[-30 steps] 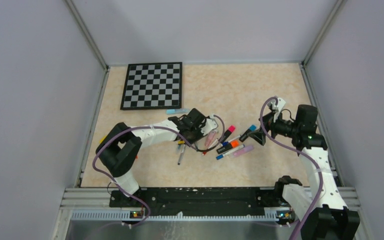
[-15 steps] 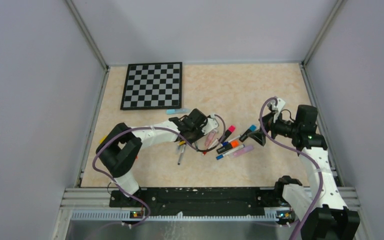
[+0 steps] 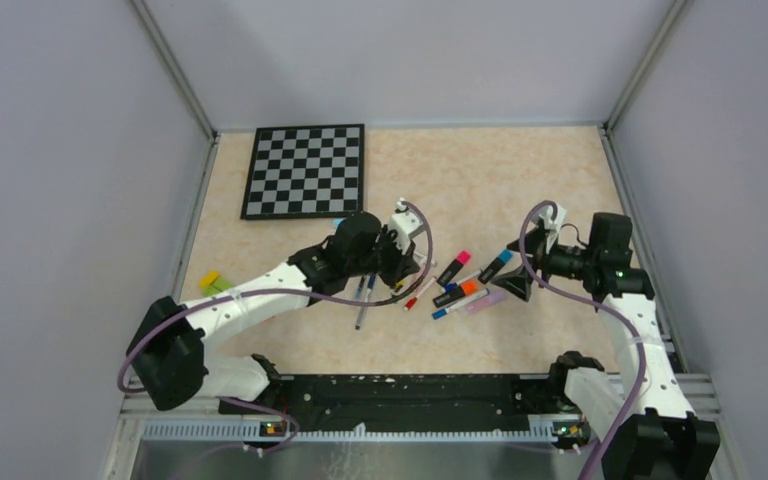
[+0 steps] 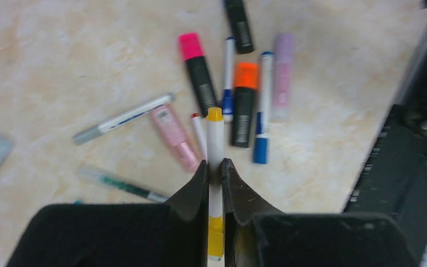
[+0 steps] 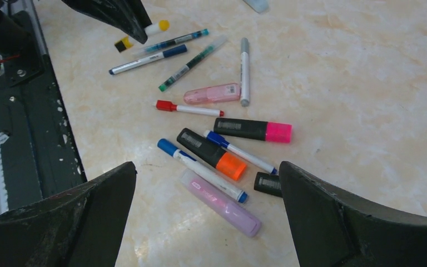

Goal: Open the pen caps
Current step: Pick up the pen from the center of the board.

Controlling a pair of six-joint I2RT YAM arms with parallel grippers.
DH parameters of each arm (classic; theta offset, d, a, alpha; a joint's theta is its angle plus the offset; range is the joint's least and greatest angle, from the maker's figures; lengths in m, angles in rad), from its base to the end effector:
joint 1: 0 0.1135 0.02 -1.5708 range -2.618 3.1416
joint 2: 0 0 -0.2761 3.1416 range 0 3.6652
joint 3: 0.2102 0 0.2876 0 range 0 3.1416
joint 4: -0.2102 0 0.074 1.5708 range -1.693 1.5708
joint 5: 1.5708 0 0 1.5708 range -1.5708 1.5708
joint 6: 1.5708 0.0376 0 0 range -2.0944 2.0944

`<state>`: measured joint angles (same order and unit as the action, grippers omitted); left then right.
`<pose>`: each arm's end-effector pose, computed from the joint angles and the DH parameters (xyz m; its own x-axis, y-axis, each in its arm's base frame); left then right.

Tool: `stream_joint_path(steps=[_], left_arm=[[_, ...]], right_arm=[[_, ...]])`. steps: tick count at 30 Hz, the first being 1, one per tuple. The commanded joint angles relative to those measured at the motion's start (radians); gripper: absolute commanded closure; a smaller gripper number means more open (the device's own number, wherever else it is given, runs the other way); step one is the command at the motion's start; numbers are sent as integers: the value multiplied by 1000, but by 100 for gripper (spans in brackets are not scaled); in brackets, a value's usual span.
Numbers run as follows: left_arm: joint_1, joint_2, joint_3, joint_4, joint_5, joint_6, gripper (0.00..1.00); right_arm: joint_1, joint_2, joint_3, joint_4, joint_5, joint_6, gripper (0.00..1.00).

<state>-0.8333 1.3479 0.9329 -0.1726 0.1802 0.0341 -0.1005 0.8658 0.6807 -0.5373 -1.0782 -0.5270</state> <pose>0.2189 -0.2510 0.2628 -0.3443 0.4289 -0.8352 0.8407 0.5368 -0.0709 0.1998 0.0132 0.2703 -0.2617 -0.2127 -0.9414 -0.8583 0.4974 0.1262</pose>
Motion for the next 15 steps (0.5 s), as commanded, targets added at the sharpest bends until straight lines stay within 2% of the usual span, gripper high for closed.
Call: stream_joint_path(steps=[1, 5, 9, 12, 15], left_arm=[[-6, -67, -154, 433, 300, -340, 100], [-17, -64, -253, 712, 339, -495, 100], [-39, -10, -244, 777, 344, -521, 100], [-62, 23, -227, 779, 330, -514, 100], [-78, 48, -228, 815, 314, -535, 100]], right_arm=[[30, 19, 28, -30, -174, -80, 2], [88, 39, 34, -9, -236, -33, 2], [144, 50, 11, 59, -277, 45, 2], [160, 60, -20, 200, -274, 245, 4], [164, 93, -75, 547, -278, 671, 9]])
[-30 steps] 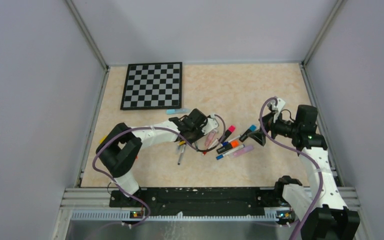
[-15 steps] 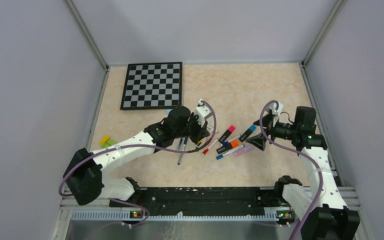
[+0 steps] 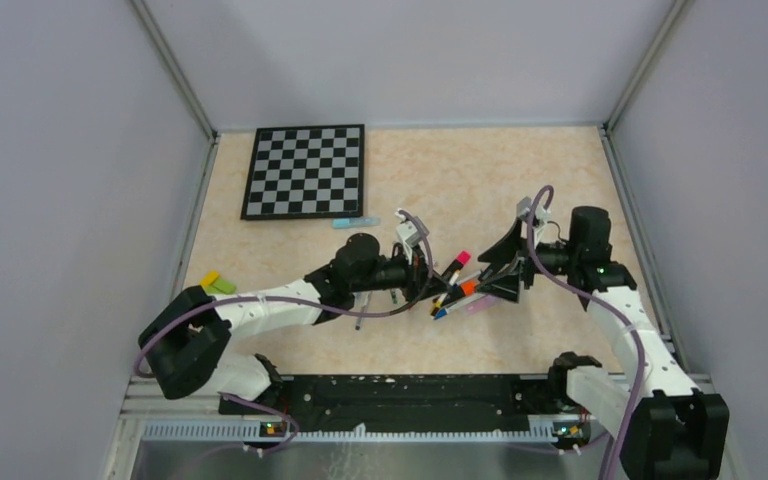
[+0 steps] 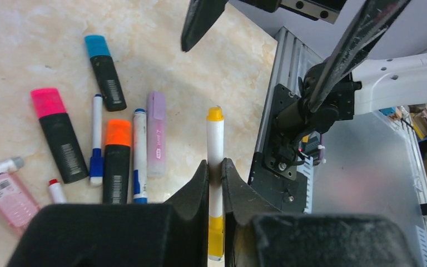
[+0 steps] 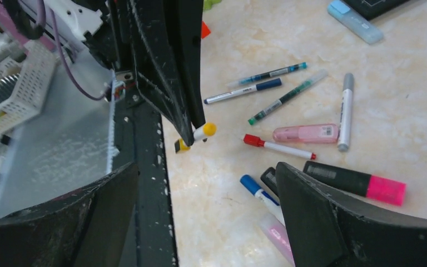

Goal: Open the pen caps
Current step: Pick up the pen from the center of the board.

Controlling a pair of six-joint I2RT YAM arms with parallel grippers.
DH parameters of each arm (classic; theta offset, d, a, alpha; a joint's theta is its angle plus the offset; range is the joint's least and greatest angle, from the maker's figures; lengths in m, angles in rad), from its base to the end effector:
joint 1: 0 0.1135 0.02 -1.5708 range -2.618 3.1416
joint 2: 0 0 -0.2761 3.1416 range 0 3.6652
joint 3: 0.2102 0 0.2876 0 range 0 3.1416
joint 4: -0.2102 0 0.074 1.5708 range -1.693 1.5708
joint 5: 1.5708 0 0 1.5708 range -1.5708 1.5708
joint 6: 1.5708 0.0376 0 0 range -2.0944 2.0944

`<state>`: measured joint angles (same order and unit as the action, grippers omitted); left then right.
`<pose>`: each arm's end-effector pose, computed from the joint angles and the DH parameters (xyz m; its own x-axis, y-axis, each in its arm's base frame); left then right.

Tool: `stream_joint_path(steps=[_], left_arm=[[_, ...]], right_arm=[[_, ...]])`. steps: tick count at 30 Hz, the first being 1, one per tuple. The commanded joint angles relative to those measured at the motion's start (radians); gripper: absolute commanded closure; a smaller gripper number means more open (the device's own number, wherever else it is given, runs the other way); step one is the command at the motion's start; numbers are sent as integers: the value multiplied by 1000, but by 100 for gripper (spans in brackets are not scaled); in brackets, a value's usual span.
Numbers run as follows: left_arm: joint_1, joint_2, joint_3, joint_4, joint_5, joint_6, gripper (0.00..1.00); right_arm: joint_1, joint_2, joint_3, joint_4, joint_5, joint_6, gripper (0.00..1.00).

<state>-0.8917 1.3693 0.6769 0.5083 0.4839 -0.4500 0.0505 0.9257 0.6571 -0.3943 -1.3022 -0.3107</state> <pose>0.1905 -0.2639 0.2310 -0.5281 0.0412 -0.8482 0.8289 0.2421 -0.5043 0.2052 0.0467 0.2656 -0.3491 -0.0989 -0.9319 -0.9233 0.2063 0.3240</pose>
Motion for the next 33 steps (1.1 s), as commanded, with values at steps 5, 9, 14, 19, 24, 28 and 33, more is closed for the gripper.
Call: stream_joint_path(steps=[5, 9, 14, 19, 24, 28, 33], left_arm=[[-40, 67, 30, 203, -16, -92, 100], [-51, 107, 43, 232, -21, -117, 100], [-58, 135, 58, 251, -21, -132, 100], [-62, 146, 57, 265, -33, -149, 100], [-67, 148, 54, 281, -37, -159, 100], [-69, 145, 49, 282, -46, -158, 100], [-69, 133, 42, 282, -53, -153, 100]], right_arm=[[48, 103, -68, 518, -48, 570, 17], [87, 129, -50, 472, -38, 537, 23], [101, 133, -51, 446, -18, 505, 34], [112, 135, -47, 403, -8, 463, 46], [115, 142, -40, 396, -7, 443, 62], [115, 140, -39, 396, -13, 443, 74], [115, 141, -37, 400, -40, 451, 100]])
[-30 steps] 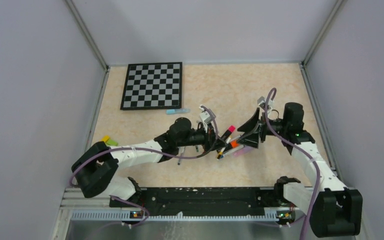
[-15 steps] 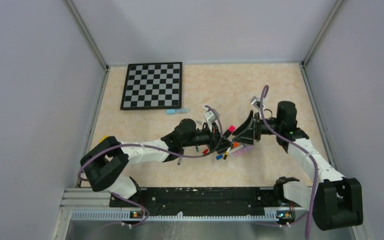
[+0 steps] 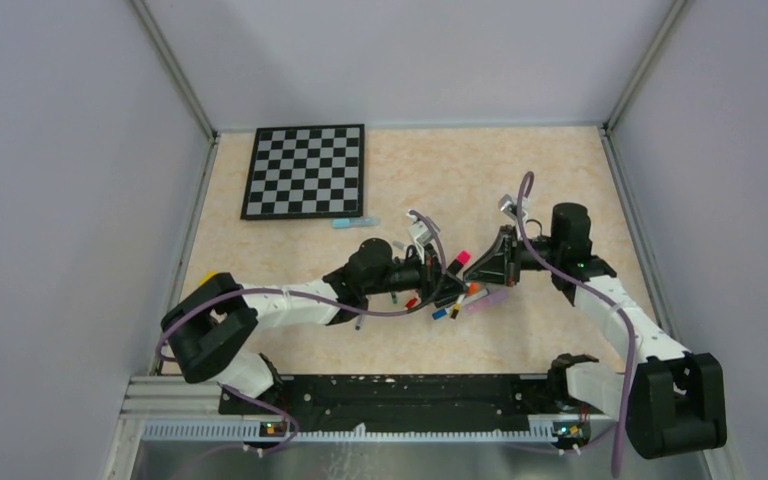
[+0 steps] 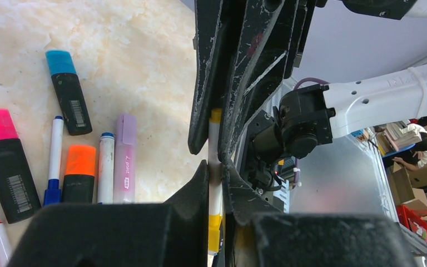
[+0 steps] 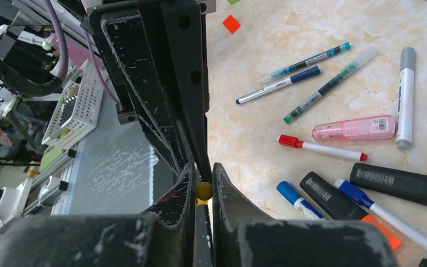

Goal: Open the pen caps
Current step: Pick up the pen from the center of the board.

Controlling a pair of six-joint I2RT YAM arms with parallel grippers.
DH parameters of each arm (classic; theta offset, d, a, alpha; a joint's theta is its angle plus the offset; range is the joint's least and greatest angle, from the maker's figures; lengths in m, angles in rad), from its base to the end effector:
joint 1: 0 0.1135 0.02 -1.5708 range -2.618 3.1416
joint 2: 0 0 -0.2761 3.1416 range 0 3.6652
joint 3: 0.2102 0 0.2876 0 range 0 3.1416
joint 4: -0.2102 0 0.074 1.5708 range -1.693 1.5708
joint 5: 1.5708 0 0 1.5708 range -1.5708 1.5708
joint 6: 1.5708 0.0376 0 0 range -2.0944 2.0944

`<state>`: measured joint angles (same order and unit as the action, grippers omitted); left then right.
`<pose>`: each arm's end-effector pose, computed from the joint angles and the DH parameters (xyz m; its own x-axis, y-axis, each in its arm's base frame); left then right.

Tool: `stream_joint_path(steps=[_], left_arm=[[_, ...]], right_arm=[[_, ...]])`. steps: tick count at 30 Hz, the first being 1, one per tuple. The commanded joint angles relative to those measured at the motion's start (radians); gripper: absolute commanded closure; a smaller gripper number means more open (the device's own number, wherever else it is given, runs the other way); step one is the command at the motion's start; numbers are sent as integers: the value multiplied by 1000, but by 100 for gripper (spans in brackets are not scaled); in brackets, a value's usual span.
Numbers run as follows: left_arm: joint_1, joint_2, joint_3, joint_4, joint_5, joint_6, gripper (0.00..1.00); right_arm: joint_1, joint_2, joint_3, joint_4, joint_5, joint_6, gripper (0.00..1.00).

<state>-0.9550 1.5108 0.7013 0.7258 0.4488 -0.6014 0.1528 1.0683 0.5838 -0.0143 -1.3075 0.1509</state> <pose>0.1879 -0.2938 0.2179 -0.5972 -0.0385 -0.8011 0.7850 0.1767 -0.5937 0.2292 0.0720 0.2375 -0.5994 -0.0527 -0.7987 -0.7966 0.1377 0.5887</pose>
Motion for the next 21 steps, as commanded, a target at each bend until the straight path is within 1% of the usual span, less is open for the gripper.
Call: stream_joint_path(steps=[1, 3, 4, 5, 6, 9, 11, 12, 14, 19, 21], left_arm=[[-5, -10, 16, 64, -19, 2, 95], [-5, -20, 10, 53, -21, 17, 84], [-5, -28, 1, 50, -20, 28, 74], [-5, -37, -6, 50, -19, 37, 68], [-5, -45, -20, 51, -15, 43, 55], [-5, -66, -54, 66, 23, 43, 24], [-5, -70, -80, 90, 57, 28, 12], [-5, -72, -94, 100, 72, 20, 10], [-5, -73, -122, 111, 88, 4, 8], [-10, -75, -163, 128, 90, -12, 9], [-13, -59, -158, 132, 93, -13, 11]], right_arm=[[13, -4, 37, 22, -42, -11, 100], [14, -16, 37, 35, -49, -9, 100], [13, -28, 36, 42, -45, -5, 100], [13, -38, 33, 55, -42, 3, 100], [13, -47, 32, 70, -40, 14, 100], [7, -57, 36, 80, -43, 31, 100], [-2, -57, 39, 86, -49, 42, 100], [-8, -59, 39, 91, -52, 47, 100], [-17, -61, 37, 100, -53, 58, 100], [-30, -62, 24, 146, -57, 99, 100], [-30, -59, 20, 157, -59, 109, 100]])
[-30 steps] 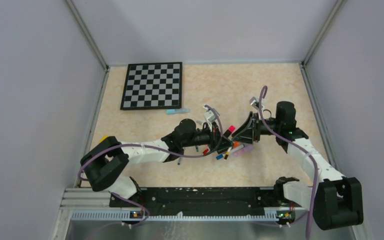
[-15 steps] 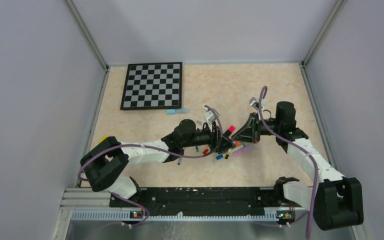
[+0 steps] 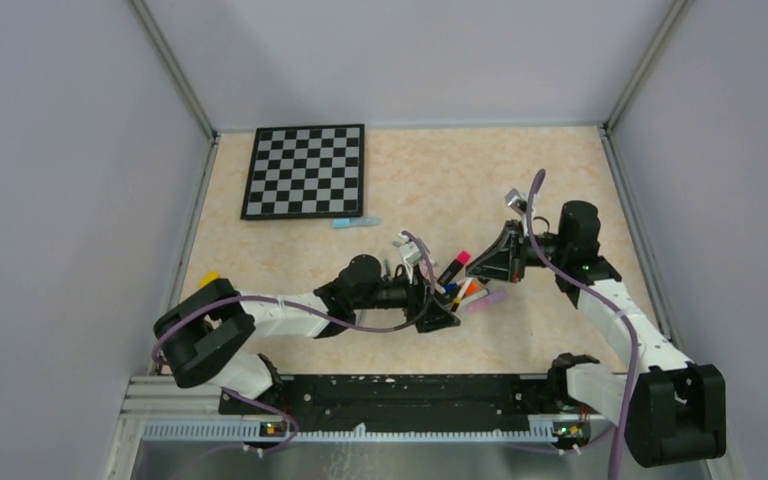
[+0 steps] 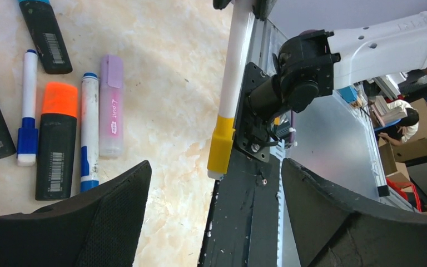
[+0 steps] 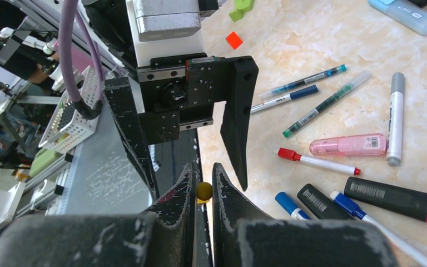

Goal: Open the pen caps
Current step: Pick up the pen from the center of the board.

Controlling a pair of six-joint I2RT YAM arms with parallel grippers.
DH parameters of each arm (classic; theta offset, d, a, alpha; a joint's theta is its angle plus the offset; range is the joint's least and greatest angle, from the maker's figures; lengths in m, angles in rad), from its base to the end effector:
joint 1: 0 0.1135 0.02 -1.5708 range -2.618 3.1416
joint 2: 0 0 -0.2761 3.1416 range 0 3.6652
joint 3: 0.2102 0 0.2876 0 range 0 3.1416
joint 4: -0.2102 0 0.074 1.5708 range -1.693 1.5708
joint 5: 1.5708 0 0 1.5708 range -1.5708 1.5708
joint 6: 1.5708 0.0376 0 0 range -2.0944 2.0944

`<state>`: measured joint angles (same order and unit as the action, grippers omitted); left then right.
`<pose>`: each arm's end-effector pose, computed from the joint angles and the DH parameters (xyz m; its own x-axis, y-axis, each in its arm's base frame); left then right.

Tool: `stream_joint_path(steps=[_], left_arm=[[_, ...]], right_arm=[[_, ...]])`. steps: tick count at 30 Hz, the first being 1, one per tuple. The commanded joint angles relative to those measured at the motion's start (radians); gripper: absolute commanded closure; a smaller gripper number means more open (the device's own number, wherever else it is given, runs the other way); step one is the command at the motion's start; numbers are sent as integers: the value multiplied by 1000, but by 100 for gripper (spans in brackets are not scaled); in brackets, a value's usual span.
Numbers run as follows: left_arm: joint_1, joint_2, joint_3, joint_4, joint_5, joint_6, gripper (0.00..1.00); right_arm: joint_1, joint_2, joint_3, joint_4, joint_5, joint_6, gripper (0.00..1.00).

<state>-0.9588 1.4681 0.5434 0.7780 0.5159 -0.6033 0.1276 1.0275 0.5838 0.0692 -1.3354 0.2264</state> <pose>0.1655 -0.2681 0.1841 -0.6322 0.0416 -0.7737 0.7695 0.1505 -0.6206 0.2275 0.0661 0.2530 -0.5617 -0.0193 -0.8271 -0.8222 0.1237 0.5556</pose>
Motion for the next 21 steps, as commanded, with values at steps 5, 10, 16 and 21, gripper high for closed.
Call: stream_joint_path(steps=[5, 10, 16, 21], left_arm=[[-12, 34, 13, 132, 55, -33, 22], [-14, 47, 17, 152, 47, -37, 32], [-14, 70, 24, 181, 49, -51, 44], [-14, 90, 31, 215, 57, -68, 49]], right_arm=[[-5, -18, 13, 81, -33, 33, 100], [-4, -15, 10, 87, -37, 34, 100], [-4, -12, 4, 92, -42, 34, 100], [-4, -10, -1, 96, -44, 33, 100]])
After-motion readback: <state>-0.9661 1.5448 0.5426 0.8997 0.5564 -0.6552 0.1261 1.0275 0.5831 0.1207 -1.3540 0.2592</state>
